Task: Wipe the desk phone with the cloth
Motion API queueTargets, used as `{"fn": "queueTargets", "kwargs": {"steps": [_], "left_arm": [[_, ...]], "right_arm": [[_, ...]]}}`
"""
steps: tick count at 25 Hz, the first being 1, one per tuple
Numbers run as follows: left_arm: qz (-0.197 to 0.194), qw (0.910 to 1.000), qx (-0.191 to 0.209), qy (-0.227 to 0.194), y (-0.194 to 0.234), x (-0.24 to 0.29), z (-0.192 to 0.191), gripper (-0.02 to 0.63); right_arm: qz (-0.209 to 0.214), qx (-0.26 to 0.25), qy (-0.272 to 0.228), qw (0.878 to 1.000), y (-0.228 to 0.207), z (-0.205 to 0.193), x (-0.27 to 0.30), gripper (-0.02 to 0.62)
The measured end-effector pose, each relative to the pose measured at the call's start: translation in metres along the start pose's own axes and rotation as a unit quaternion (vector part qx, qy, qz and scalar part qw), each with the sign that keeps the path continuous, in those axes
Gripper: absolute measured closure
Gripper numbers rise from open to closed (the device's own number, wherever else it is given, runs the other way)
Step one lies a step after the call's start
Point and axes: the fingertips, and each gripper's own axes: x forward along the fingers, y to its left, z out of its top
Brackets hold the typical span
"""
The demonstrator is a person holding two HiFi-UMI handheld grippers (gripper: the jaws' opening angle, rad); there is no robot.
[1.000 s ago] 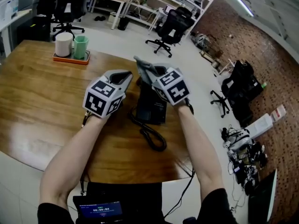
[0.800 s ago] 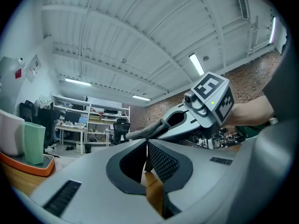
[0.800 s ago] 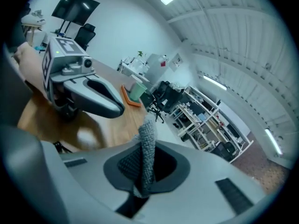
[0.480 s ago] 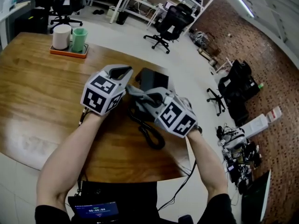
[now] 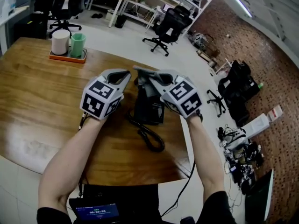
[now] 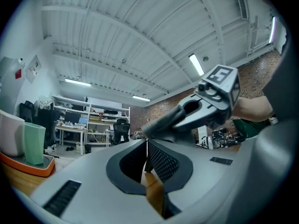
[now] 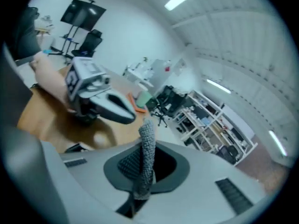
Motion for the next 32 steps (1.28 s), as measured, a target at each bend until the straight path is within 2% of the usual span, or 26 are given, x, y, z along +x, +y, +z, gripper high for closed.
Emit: {"fn": "queueTargets", "kwargs": {"steps": [3, 5, 8, 11, 15, 17, 19, 21, 22, 23, 25, 27, 29, 30, 32], "left_arm": [[-0.001, 1.0, -0.003, -0.003, -0.002, -0.002, 0.002, 0.606], [0.0, 1.0, -0.003, -0.004, -0.003, -0.002, 0.003, 0.606], [-0.001, 1.0, -0.002, -0.003, -0.005, 0.0, 0.004, 0.606], [-0.001, 1.0, -0.001, -0.004, -0.002, -0.001, 0.006, 0.606], [-0.001, 1.0, -0.001, -0.004, -0.001, -0.002, 0.005, 0.606], [-0.002, 1.0, -0.001, -0.004, 0.0, -0.003, 0.006, 0.606], [-0.003, 1.0, 0.0, -0.004, 0.0, -0.003, 0.005, 0.606], [-0.003, 1.0, 0.0, -0.004, 0.001, -0.004, 0.004, 0.606], [-0.002, 1.0, 0.0, -0.004, 0.001, -0.004, 0.003, 0.606], [-0.002, 1.0, 0.0, -0.004, 0.001, -0.004, 0.003, 0.606], [-0.003, 1.0, 0.0, -0.004, 0.001, -0.004, 0.003, 0.606], [-0.003, 1.0, 0.0, -0.005, 0.001, -0.005, 0.003, 0.606], [-0.004, 1.0, 0.001, -0.006, 0.0, -0.005, 0.004, 0.606], [-0.004, 1.0, 0.001, -0.007, 0.0, -0.005, 0.004, 0.606], [-0.003, 1.0, 0.001, -0.007, 0.0, -0.005, 0.004, 0.606]], "right_arm": [[-0.055, 0.033, 0.013, 0.998, -0.037, -0.009, 0.021, 0.57], [-0.057, 0.027, 0.038, 0.997, -0.042, -0.024, 0.034, 0.57], [-0.035, 0.005, 0.057, 0.998, -0.031, -0.038, 0.034, 0.571], [0.015, -0.043, 0.062, 0.997, 0.002, -0.032, 0.021, 0.571], [0.095, -0.106, 0.068, 0.987, 0.074, -0.033, -0.008, 0.571], [0.135, -0.133, 0.073, 0.979, 0.109, -0.037, -0.025, 0.571], [0.185, -0.163, 0.082, 0.966, 0.141, -0.044, -0.041, 0.57], [0.219, -0.186, 0.084, 0.954, 0.155, -0.046, -0.051, 0.571], [0.214, -0.185, 0.081, 0.956, 0.15, -0.044, -0.051, 0.571], [0.192, -0.175, 0.074, 0.963, 0.136, -0.041, -0.048, 0.571], [0.113, -0.13, 0.052, 0.984, 0.089, -0.029, -0.036, 0.571], [0.023, -0.07, 0.03, 0.997, 0.032, -0.02, -0.023, 0.57], [-0.048, -0.016, 0.018, 0.999, -0.015, -0.018, -0.012, 0.569], [-0.069, 0.003, 0.016, 0.997, -0.031, -0.019, -0.006, 0.569], [-0.084, 0.019, 0.026, 0.996, -0.046, -0.025, 0.009, 0.569]]}}
